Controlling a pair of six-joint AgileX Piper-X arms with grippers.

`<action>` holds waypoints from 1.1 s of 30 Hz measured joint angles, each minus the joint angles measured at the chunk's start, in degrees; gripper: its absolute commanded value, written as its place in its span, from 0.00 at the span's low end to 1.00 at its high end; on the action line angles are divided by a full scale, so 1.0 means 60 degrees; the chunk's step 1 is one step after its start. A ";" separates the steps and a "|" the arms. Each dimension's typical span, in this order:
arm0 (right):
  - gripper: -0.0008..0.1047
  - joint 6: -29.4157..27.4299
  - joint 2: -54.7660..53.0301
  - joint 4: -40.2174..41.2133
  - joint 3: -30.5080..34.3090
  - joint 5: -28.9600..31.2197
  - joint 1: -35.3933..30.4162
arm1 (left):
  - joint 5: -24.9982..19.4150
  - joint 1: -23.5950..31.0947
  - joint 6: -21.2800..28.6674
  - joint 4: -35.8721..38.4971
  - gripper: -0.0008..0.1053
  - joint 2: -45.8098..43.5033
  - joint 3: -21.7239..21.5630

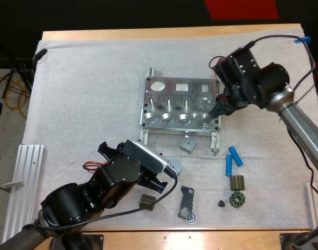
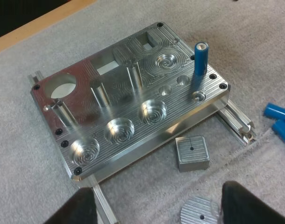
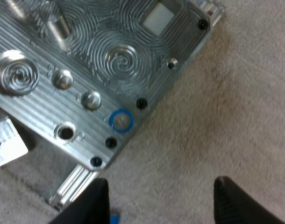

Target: Load cells from right to left

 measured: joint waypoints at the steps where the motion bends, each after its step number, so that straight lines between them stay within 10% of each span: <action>1: 0.48 0.0023 -0.0075 0.0060 0.0000 0.0000 0.0000 | 0.0000 0.0000 0.0053 0.0000 0.54 0.0000 0.0000; 22: 0.48 0.1512 -0.2201 0.1810 0.0000 -0.2901 -0.1244 | 0.0499 0.0000 0.0646 -0.0445 0.54 0.0000 0.0000; 33: 0.48 0.1728 -0.4222 0.1675 0.2561 -0.3779 -0.1244 | 0.0834 0.0000 0.0646 -0.0765 0.54 0.0000 0.0000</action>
